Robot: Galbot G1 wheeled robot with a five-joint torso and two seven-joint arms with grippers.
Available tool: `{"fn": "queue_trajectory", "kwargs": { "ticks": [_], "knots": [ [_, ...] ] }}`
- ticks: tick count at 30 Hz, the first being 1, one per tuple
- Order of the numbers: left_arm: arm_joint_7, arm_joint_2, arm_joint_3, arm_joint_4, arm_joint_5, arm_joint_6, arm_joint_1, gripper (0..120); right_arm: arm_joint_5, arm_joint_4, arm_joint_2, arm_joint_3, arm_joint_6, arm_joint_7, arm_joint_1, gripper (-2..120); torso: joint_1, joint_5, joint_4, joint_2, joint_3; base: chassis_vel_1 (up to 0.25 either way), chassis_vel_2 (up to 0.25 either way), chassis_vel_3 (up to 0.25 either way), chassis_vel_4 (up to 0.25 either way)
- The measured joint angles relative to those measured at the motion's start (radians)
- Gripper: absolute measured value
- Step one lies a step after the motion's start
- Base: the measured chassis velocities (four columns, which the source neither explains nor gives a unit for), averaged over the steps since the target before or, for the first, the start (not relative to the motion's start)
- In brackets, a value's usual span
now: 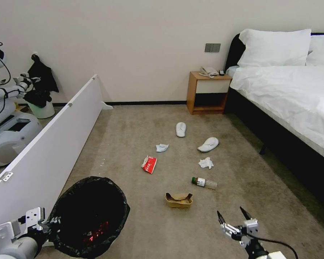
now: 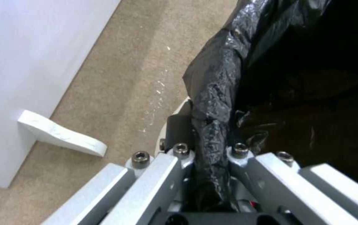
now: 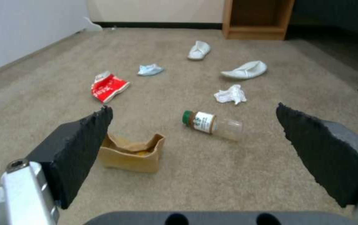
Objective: Pick up the trash bin, then pick up the garbage from the floor and place it into the trash bin.
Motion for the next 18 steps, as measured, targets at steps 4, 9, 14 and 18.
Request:
{"fn": "queue_trajectory", "kwargs": {
  "ticks": [4,9,14,18],
  "knots": [
    [0.0,-0.001,0.005,0.0,0.0,0.0,0.0,2,0.002,-0.004,0.003,0.001,0.0,-0.002,0.0,100,0.0,0.0,-0.0001,0.0,0.0,0.0,0.0,0.0,0.0],
    [0.0,-0.003,0.007,-0.001,0.0,0.0,0.0,2,0.006,-0.007,0.003,0.003,0.0,-0.006,0.0,100,0.0,0.0,-0.0002,0.0,0.0,0.0,0.0,0.0,0.0],
    [-0.001,-0.007,0.007,-0.001,0.0,0.0,-0.004,2,0.011,-0.01,0.0,0.003,-0.002,-0.009,0.003,100,0.0,0.0,-0.0004,0.0,0.0,0.0,0.0,0.0,0.0],
    [-0.001,-0.008,0.008,-0.001,0.0,0.0,-0.004,2,0.012,-0.011,0.0,0.002,-0.002,-0.012,0.004,100,0.0,0.0,-0.0003,0.0,0.0,0.0,0.0,0.0,0.0]
  ]
}}
